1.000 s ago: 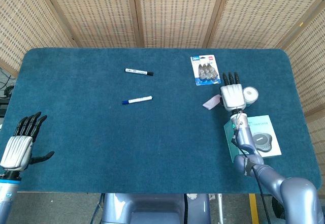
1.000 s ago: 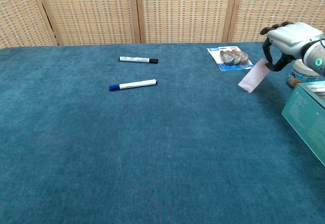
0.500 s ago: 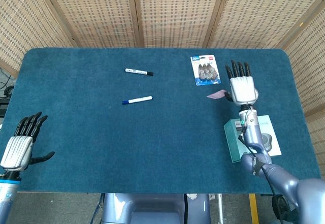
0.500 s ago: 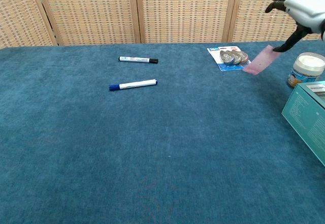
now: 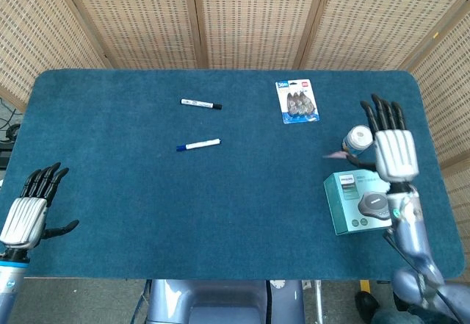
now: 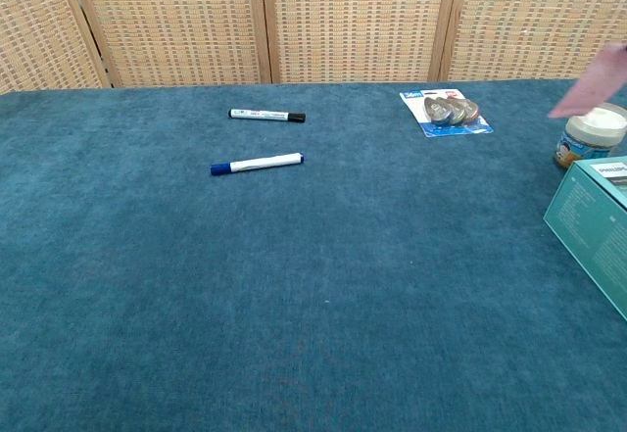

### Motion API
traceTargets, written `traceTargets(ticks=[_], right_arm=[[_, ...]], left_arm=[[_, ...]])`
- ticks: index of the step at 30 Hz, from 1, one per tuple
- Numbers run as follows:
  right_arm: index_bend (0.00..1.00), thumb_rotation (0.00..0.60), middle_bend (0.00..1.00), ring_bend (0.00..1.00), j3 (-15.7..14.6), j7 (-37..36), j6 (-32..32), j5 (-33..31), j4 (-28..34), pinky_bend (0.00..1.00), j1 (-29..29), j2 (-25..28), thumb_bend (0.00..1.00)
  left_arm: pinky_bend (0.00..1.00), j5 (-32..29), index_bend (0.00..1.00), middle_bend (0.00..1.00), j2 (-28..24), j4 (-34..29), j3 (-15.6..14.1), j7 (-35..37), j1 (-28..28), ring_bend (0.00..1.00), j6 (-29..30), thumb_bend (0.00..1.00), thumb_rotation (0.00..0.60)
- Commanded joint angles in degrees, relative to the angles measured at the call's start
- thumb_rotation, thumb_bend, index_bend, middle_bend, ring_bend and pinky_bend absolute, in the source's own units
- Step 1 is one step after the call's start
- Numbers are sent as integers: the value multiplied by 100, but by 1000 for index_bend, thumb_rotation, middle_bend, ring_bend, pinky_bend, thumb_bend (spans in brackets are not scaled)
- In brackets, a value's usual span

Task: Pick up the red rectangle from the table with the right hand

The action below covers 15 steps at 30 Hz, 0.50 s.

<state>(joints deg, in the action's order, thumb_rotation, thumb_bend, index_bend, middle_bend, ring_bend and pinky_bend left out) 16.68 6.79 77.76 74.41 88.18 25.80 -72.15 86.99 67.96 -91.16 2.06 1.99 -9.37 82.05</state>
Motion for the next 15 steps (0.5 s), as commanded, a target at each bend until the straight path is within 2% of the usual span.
traceTargets(ticks=[1,8,15], right_arm=[[0,600,0,0,-446,-426,591,493,474,0,-571,272,0],[0,600,0,0,-1031,-531,1203,1099,386,0,-1131,97,0],[0,600,0,0,-1292,-368,1239,1223,264,0,-1381,-71,0]], left_arm=[[0,-4,0,0,1,6,1,-2,-4,0,-9,17,600],[0,28,0,0,5,26,-6,9,9,0,33,17,600],[0,44,0,0,30,37,-5,-53,22,0,75,17,600]])
